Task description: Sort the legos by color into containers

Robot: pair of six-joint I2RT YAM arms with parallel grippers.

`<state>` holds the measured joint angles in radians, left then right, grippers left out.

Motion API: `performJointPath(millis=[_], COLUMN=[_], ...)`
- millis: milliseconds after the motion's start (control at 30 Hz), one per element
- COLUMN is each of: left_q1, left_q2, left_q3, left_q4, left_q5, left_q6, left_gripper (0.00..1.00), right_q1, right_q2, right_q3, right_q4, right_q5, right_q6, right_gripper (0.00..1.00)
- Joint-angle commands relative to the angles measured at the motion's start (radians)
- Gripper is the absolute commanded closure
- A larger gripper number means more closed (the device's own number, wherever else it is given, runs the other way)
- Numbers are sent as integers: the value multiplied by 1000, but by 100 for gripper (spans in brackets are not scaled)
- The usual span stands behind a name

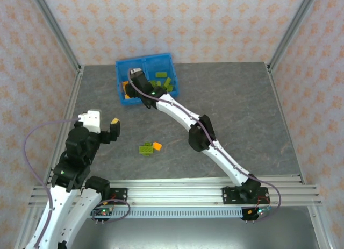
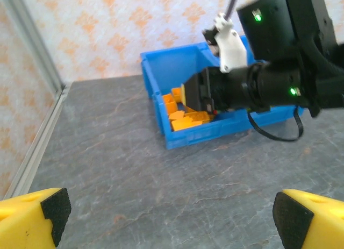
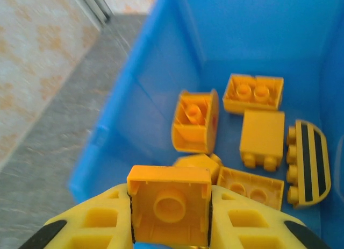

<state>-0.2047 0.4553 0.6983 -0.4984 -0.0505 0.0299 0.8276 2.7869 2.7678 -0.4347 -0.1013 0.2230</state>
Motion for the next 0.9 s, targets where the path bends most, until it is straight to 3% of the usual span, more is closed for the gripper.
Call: performJointPath(millis=[0,133,200,400,467,567,733,767,867], left_q1=[22,39,44,53,53,53,41,24,-95], left_q2=[20,50,78,164,203,299,398,403,409], left_q3=[37,46,57,76,90,170,177,162,121], left_q4=[-48,-65,-79,-106,-118,-209,-267,-268,-279], left_q5=[-64,-88,-94,-88,-41,67,315,337,294], left_q6=[-69,-98,-111,-128,-147,-204,-428,-454,-506], left_gripper=[0,0,0,0,0,0,0,0,0], right_q1=[-8,-8,-8,-8,-8,-8,-8,-8,-8], right_q2=[-43,-46,-81,-308,-443,-716,-1160,-1223,-1405], right_q3=[3,53,47,-95,-255,-640,-1238,-1317,-1533], right_q4=[71,66,56,-7,4,88,123,108,70], right_q5=[-4,-19,-27,-104,-129,-165,-248,-262,-278], right_q6=[-10,-18,-10,32,39,10,-68,-73,-26], right_gripper=[68,47,42,44,43,38,27,23,0])
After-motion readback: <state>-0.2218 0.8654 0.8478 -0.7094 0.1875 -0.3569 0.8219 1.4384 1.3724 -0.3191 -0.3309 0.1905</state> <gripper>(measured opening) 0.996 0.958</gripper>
